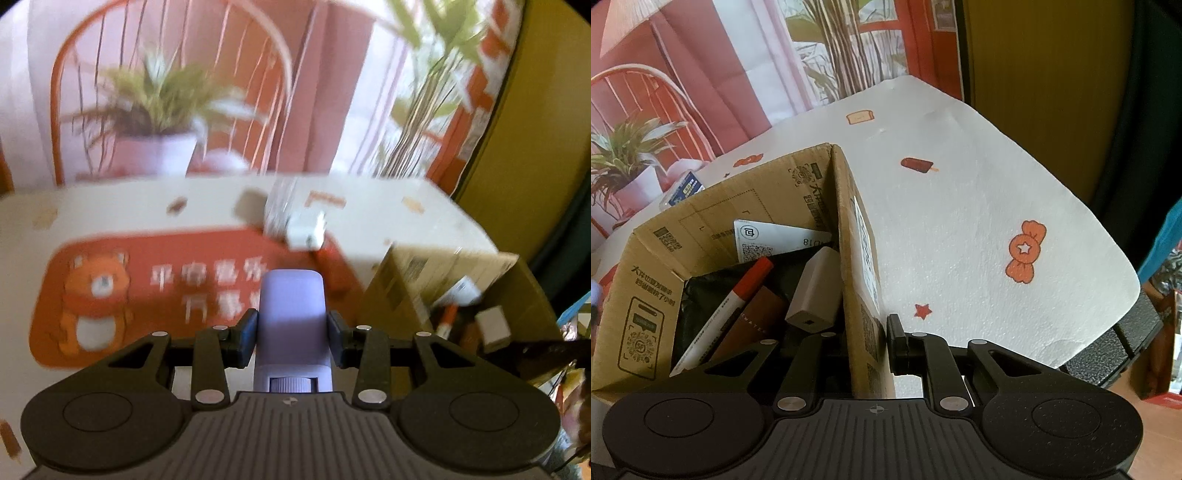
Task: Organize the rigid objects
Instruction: 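Lift the purple stick with the left gripper and lower it into the box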
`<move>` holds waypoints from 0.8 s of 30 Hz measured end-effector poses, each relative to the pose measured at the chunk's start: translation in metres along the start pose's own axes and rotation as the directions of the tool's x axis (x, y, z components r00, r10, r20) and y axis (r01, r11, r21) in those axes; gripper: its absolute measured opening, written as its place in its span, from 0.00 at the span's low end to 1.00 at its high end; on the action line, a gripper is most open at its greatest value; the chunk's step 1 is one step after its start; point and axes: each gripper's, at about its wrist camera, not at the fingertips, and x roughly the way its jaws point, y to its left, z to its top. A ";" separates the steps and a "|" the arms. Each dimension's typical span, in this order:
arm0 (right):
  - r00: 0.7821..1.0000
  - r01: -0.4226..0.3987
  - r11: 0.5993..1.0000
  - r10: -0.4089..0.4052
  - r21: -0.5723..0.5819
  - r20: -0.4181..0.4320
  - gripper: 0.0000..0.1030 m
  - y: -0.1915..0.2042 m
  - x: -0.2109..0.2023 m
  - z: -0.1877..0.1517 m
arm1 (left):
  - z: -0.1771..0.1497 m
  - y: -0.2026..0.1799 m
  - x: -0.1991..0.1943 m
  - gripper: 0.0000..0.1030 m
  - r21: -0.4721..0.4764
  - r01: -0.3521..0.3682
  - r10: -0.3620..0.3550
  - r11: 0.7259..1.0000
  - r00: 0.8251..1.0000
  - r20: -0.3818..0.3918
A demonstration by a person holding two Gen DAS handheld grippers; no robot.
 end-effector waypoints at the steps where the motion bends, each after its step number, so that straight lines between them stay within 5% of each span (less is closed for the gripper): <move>1: 1.000 0.000 1.000 0.000 0.000 0.000 0.13 0.000 -0.001 0.000 | 0.005 -0.004 -0.005 0.41 0.012 0.005 -0.005 1.000 1.000 0.022; 12: 1.000 -0.004 1.000 0.004 0.003 0.001 0.14 -0.001 0.001 -0.001 | 0.050 -0.077 -0.026 0.41 0.190 0.133 -0.165 0.973 0.973 0.161; 18: 1.000 -0.006 1.000 0.006 0.005 0.001 0.14 -0.001 0.001 -0.001 | 0.036 -0.116 0.013 0.41 0.280 0.208 -0.225 0.937 0.974 0.030; 24: 1.000 -0.014 1.000 0.014 0.007 0.000 0.14 -0.002 0.000 0.000 | 0.011 -0.132 0.055 0.41 0.316 0.229 -0.206 0.921 0.973 -0.104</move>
